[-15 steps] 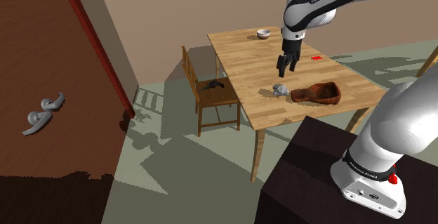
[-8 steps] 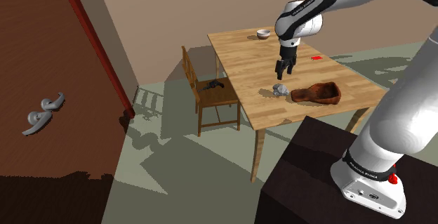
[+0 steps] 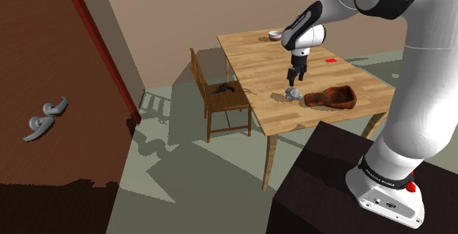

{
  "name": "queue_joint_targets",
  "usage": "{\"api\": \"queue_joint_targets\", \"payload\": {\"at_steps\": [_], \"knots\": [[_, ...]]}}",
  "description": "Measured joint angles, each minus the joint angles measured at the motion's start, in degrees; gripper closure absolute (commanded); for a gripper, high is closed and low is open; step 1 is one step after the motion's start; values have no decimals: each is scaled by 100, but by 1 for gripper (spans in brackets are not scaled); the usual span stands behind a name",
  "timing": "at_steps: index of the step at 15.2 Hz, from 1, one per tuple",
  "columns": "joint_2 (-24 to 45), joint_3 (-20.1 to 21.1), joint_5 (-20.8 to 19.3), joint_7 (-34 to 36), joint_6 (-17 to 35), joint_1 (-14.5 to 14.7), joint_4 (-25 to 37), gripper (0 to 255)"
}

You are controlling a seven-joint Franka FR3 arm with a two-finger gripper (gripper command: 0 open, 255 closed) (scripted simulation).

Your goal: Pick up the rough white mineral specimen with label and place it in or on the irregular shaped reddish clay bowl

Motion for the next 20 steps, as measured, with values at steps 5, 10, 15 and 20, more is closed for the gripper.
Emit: {"api": "queue_joint_targets", "payload": {"at_steps": [5,10,15,20], "knots": [[1181,162,446,-480,-10,-463,1025,0],[2056,302,668,-752,-75,-866,1880,0],[2339,394,774,-809,135,-935,1941,0],[2467,442,831,-843,288,-962,1913,0]]}}
